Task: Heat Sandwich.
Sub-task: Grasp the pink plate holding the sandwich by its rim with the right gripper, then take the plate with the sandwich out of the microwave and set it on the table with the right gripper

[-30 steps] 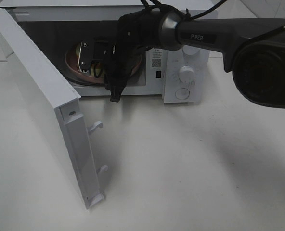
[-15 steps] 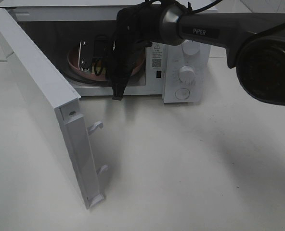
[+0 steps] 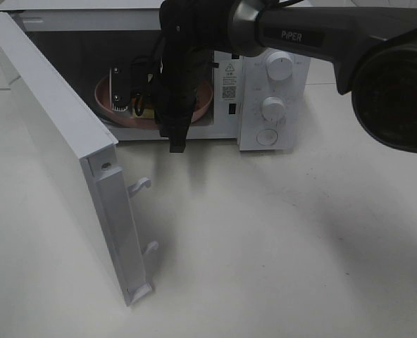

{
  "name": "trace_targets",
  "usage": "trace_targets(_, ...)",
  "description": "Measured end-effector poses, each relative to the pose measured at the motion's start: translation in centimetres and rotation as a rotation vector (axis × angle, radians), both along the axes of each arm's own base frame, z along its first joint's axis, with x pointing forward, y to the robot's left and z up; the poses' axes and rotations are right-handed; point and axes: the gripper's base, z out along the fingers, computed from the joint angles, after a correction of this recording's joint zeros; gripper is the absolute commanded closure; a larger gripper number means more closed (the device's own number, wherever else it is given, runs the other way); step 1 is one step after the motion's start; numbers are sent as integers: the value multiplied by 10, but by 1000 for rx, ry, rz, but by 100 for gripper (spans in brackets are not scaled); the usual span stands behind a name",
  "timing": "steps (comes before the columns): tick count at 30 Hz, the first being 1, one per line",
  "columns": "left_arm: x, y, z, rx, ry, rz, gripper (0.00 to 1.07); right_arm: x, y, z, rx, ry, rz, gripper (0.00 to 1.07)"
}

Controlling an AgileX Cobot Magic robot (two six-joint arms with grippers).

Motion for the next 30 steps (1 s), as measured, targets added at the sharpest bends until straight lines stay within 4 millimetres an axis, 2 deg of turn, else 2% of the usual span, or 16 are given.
trace_targets(9, 0, 0, 0, 0, 0, 0, 30, -10, -2, 14, -64, 27, 42, 107)
trace_targets(16, 0, -1, 0, 17, -2, -22, 30, -18, -1, 13, -150, 41, 72, 107)
trace_targets(30, 0, -5, 0, 39, -9, -78, 30, -20, -2, 14, -236, 13, 117, 107)
